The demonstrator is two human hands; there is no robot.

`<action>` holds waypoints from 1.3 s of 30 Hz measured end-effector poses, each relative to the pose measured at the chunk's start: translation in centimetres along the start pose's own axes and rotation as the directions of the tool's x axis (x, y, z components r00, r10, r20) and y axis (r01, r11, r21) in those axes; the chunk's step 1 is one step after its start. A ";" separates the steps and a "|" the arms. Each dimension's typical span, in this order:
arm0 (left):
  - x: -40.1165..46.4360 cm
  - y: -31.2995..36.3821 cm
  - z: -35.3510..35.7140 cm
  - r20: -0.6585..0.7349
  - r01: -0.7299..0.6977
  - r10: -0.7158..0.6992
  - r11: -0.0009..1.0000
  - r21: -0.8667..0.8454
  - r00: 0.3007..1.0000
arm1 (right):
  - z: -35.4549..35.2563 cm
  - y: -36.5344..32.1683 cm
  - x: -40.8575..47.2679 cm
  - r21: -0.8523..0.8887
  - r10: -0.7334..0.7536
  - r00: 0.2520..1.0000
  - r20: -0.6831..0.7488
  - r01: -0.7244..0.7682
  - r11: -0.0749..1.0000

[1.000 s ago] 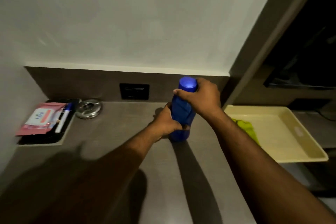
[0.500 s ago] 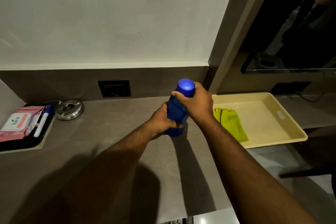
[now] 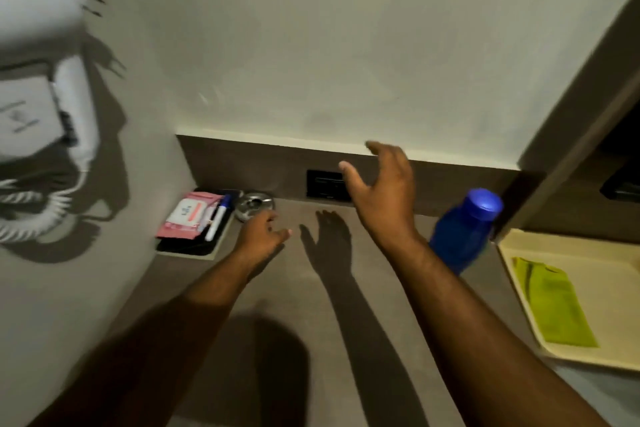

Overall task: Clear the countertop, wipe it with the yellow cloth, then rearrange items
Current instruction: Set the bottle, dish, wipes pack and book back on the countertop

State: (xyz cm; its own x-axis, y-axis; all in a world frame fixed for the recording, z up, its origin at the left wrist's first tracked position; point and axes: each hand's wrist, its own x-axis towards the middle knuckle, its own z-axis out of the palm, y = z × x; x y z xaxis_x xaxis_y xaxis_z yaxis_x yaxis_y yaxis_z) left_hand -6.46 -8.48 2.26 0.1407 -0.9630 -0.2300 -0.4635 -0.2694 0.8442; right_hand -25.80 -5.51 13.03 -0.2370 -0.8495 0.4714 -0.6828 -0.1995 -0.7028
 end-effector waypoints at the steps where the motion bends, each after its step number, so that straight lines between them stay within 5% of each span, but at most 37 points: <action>1: 0.6 -1.1 -2.2 -0.079 -0.002 0.012 0.992 0.129 0.997 | 2.1 -0.4 -0.3 -0.008 0.013 0.997 0.080 -0.013 1.000; 4: 2.3 -4.2 -7.5 -0.249 0.078 0.039 0.893 0.443 0.968 | 9.1 -1.2 -1.6 -0.075 0.065 0.950 0.306 -0.044 0.996; 8: 5.4 -6.5 -9.6 -0.201 0.110 0.032 0.746 0.657 0.979 | 16.7 -1.1 -2.7 -0.215 0.132 0.849 0.511 -0.023 0.976; 11: 7.7 -7.4 -9.1 -0.164 0.140 -0.027 0.667 0.732 0.986 | 20.7 -0.4 -2.5 -0.307 0.212 0.795 0.569 -0.034 0.951; 17: 10.6 -9.7 -8.4 -0.158 0.064 0.105 0.599 0.798 0.982 | 27.1 1.3 -2.0 -0.410 0.296 0.766 0.570 -0.046 0.911; 28: 10.8 -9.8 -8.1 -0.214 0.094 0.057 0.768 0.634 0.975 | 30.5 2.8 -2.2 -0.425 0.303 0.792 0.530 -0.061 0.903; 32: 6.6 -11.4 -8.5 -0.272 0.145 -0.014 0.872 0.468 0.962 | 28.4 3.6 -2.3 -0.331 0.269 0.787 0.556 -0.088 0.940; 39: -4.8 -15.2 -4.9 -0.175 0.242 -0.184 0.878 0.412 0.967 | 21.2 6.8 -5.1 -0.296 0.269 0.789 0.553 -0.115 0.948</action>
State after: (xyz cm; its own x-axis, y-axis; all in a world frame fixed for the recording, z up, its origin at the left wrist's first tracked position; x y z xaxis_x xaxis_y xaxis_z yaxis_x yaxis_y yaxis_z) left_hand 4.22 0.32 -7.07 0.3748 -0.8795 -0.2932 -0.7336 -0.4747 0.4863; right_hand -14.56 -12.85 -5.42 0.0117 -0.9937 -0.1115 -0.8248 0.0535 -0.5628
